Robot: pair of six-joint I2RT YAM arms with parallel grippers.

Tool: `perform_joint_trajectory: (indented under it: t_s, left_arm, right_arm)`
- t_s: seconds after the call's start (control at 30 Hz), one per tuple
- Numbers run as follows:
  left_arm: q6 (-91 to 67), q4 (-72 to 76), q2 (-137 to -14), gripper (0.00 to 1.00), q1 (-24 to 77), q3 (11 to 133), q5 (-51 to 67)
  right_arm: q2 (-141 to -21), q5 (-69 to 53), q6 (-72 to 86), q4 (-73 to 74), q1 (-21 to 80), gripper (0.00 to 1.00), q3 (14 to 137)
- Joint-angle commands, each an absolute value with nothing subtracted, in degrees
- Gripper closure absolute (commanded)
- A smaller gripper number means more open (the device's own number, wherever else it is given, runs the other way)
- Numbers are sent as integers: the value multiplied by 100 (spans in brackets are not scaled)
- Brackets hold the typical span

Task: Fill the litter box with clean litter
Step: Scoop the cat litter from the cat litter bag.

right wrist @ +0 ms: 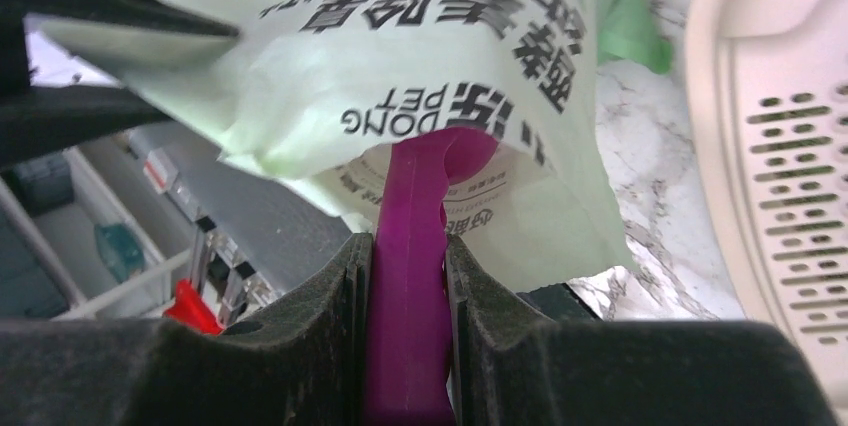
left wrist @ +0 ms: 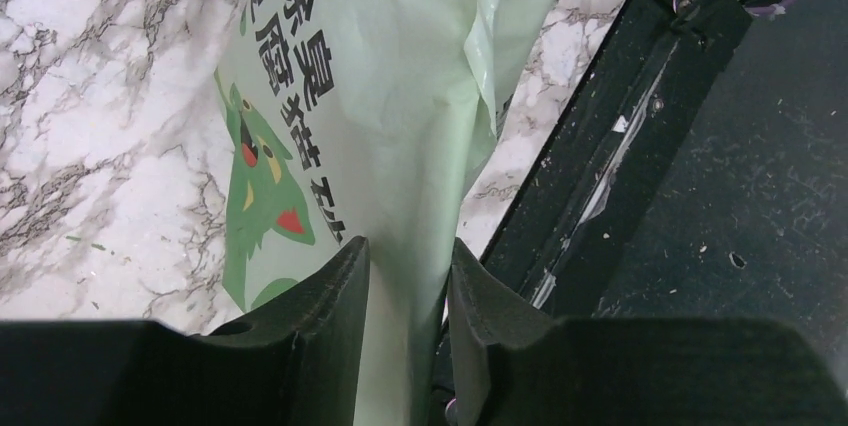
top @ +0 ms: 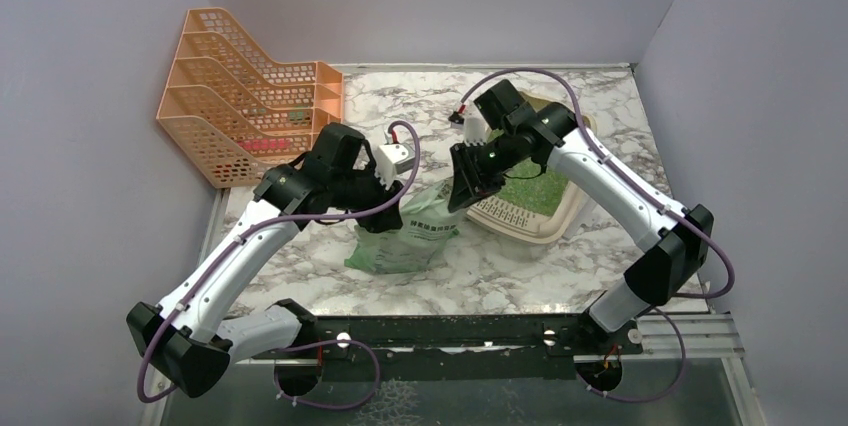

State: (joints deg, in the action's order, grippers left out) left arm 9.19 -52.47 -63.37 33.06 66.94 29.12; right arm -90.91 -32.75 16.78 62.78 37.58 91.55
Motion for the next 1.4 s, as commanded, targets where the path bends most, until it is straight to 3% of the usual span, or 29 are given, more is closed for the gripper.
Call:
perform_joint_trajectory:
  t_s: [0.0, 0.17, 0.33, 0.63, 1.0, 1.37]
  left_arm:
    - [824, -5282, -6220, 67, 3287, 6662, 3186]
    - [878, -5282, -6359, 77, 3287, 6645, 3304]
    - [901, -5277, -6461, 89, 3288, 6686, 3260]
    - [915, -5267, -6445, 97, 3283, 6715, 3107]
    - [996, -5245, -6468, 100, 3287, 6799, 2936]
    - [905, -5088, -6476, 100, 3287, 6774, 2742]
  right_arm:
    - [-9240, -1928, 2118, 6660, 3851, 99, 9558]
    - [-9296, -1347, 2268, 6661, 3853, 99, 9937]
    - [-9683, -1871, 2137, 6549, 3982, 99, 9779]
    - [-10544, -1933, 2155, 6201, 4535, 99, 9899]
    - [-10609, -81, 2045, 7371, 4526, 99, 11535]
    - [-11191, -2119, 1646, 6472, 4570, 99, 10245]
